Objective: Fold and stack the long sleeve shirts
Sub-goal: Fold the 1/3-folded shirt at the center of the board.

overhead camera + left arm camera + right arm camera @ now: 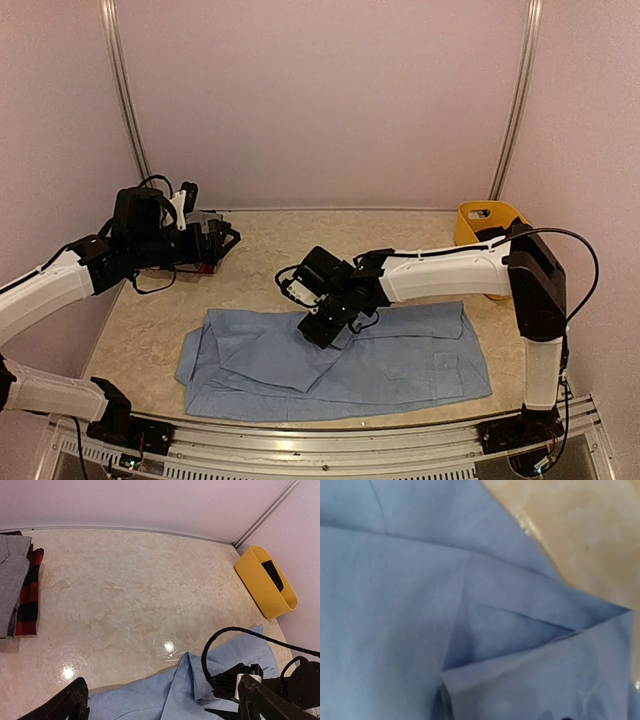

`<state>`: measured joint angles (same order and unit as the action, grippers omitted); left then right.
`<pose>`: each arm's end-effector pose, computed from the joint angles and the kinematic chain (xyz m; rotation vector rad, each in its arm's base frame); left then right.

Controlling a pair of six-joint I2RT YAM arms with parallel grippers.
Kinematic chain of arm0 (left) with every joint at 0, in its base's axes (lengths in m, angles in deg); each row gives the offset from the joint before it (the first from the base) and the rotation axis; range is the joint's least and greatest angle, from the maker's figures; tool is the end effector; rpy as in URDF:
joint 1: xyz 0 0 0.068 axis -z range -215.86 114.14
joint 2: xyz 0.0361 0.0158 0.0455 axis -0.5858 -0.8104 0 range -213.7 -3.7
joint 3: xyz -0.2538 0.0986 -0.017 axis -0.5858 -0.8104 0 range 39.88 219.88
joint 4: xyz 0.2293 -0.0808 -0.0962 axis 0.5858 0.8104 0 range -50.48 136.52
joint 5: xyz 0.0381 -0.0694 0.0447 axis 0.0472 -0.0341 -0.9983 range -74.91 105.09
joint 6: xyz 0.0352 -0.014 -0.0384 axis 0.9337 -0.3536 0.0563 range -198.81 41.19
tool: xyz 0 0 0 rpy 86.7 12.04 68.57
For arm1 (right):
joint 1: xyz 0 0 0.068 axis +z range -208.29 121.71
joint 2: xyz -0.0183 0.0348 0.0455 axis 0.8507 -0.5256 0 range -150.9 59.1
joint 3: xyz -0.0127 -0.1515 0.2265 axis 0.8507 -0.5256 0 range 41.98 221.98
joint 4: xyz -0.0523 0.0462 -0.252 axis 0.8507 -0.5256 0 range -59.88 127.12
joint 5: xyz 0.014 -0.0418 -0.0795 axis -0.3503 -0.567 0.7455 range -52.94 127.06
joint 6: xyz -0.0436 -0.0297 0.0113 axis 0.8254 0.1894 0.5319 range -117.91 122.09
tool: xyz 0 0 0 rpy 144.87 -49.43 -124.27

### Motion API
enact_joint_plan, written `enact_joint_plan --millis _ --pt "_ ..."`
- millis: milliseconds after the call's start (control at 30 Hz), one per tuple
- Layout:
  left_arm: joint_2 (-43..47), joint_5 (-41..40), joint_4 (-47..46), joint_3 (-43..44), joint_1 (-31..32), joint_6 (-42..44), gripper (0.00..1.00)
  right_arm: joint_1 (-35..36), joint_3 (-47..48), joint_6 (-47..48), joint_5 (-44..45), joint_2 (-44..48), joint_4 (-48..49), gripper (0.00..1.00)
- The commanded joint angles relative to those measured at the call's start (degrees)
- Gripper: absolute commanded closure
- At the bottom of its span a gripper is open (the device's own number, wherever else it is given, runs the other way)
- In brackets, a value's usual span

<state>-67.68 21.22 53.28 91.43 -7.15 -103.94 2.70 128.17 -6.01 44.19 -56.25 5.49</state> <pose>0.2215 -0.1256 0.3083 0.1353 2.0928 -0.6908 0.2122 0.3735 0.1896 -1.1380 2.3840 0.2546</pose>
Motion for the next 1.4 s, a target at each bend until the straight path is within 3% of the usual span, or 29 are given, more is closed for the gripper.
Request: enact_joint_plan --millis 0,267,600,800,1200,1367 --pt "0.92 0.65 0.86 -1.15 -0.83 0.51 0.01 1.24 3.44 1.81 4.30 -2.28 -4.86 0.35" --pt "1.14 1.40 0.39 -2.15 -1.35 0.72 0.01 1.59 4.73 1.44 6.92 -4.34 -5.64 0.47" --pt "1.24 2.00 0.39 -2.59 -1.90 0.98 0.01 1.76 5.61 1.07 8.71 -5.82 -4.67 0.44" --pt "1.23 2.13 0.33 -2.99 -2.24 1.04 0.01 1.87 7.10 0.74 11.20 -7.74 -6.12 0.51" --pt "1.06 2.35 0.48 -3.39 -2.51 1.31 0.01 1.94 8.14 -0.13 12.93 -6.53 -7.34 0.98" --pt "0.81 1.72 0.88 -3.65 -2.60 2.01 0.01 1.72 8.31 -1.13 13.39 -4.69 -9.92 1.00"
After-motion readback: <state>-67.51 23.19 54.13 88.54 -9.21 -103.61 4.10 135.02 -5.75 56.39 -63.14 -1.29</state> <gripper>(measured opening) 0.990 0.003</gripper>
